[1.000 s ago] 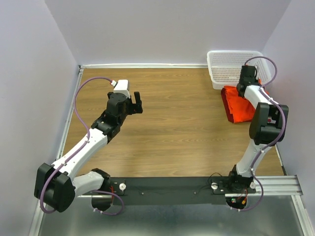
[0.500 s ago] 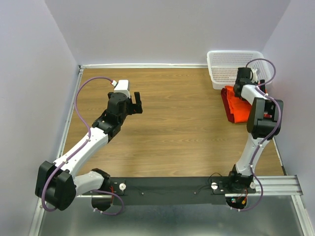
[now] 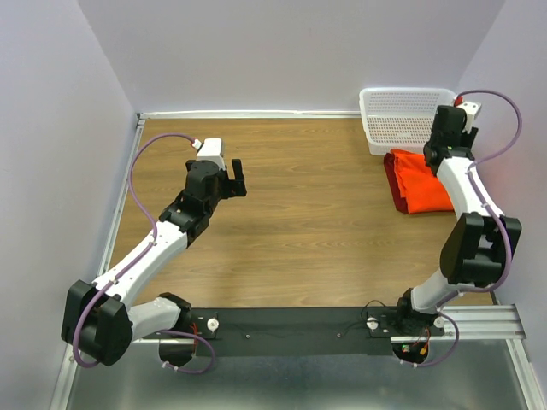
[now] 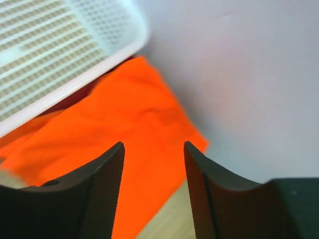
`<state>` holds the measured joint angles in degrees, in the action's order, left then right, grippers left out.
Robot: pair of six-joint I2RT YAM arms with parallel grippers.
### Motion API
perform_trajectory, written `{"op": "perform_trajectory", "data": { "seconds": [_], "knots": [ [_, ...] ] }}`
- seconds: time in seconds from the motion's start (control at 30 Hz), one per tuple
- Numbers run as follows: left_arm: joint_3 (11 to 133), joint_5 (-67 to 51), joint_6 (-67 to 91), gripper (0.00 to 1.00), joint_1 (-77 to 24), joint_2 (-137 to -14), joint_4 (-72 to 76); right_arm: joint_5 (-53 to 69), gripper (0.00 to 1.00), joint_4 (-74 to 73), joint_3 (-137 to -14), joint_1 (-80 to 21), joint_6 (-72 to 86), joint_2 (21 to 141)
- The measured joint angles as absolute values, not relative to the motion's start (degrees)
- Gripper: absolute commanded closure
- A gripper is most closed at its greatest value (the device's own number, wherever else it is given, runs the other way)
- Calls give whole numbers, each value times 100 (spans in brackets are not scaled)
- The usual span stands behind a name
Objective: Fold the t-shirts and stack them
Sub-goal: Neatly place the folded tshirt to the corner
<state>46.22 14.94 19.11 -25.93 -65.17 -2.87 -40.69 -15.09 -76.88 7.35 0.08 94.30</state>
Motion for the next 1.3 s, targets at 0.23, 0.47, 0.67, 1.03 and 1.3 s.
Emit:
{"op": "perform_trajectory", "data": {
  "seconds": [0.23,0.47,0.67,1.03,1.3],
  "knots": [
    [4558,1444,1916,2,-2593,-6517,-272,-2244,65,-1439,-6853,738,1135,9354],
    [4530,1435,1916,2,-2593,-6517,-270,-1041,79,-1271,-5830,746,1997,9778],
    [4530,1435,1914,2,-2593,-6517,-266,-344,78,-1050,-5203,788,2556,9262],
    [4530,1437,1914,2,-2593,-6523,-261,248,75,-1179,-6648,784,2722,9284],
    [4530,1444,1914,2,-2593,-6565,-244,290,75,-816,-7212,784,2958,10584]
  ]
}}
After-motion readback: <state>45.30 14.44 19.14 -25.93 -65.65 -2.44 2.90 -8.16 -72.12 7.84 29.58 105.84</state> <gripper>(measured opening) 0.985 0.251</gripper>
